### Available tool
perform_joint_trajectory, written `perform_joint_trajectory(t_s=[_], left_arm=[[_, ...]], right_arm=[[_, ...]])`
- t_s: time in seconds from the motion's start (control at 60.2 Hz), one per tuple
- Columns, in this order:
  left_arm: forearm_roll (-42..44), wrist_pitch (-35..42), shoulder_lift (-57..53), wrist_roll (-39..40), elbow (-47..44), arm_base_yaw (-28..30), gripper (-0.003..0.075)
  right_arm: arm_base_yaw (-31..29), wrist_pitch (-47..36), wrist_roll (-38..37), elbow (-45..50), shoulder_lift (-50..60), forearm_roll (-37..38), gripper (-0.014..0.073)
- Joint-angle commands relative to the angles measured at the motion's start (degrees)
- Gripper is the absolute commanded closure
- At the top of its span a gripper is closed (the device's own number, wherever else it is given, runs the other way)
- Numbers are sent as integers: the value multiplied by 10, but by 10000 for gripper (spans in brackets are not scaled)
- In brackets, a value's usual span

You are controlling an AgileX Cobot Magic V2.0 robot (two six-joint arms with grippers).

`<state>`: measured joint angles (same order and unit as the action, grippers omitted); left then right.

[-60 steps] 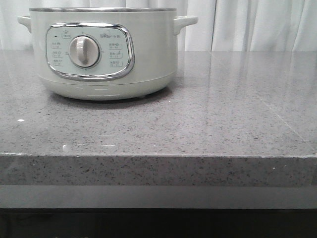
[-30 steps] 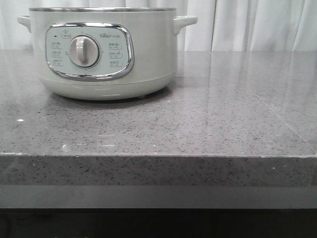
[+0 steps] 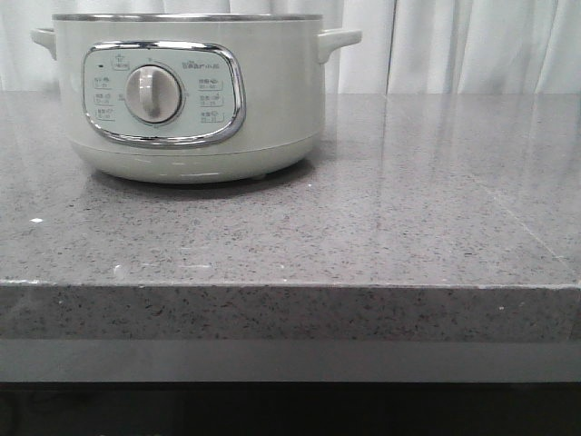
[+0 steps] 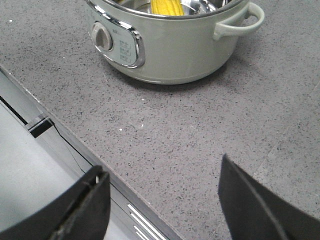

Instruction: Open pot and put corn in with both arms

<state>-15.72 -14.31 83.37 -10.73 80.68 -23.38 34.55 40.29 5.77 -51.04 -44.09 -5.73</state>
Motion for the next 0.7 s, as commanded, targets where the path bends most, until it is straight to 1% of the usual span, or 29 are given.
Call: perform_joint_trajectory(t_s=[0.0, 0.216, 0.449, 0.681], left_arm=[[-8, 98, 4, 2, 40, -8, 532], [-8, 143, 48, 2, 39, -23, 532], [-6, 179, 80, 2, 39, -23, 532], [-6, 185, 97, 2, 39, -32, 532]], right_arm=[[-2, -41, 7, -16, 4, 3, 105], [-2, -41, 7, -16, 4, 3, 105], [-2, -41, 7, -16, 4, 3, 105], [-2, -41, 7, -16, 4, 3, 105]])
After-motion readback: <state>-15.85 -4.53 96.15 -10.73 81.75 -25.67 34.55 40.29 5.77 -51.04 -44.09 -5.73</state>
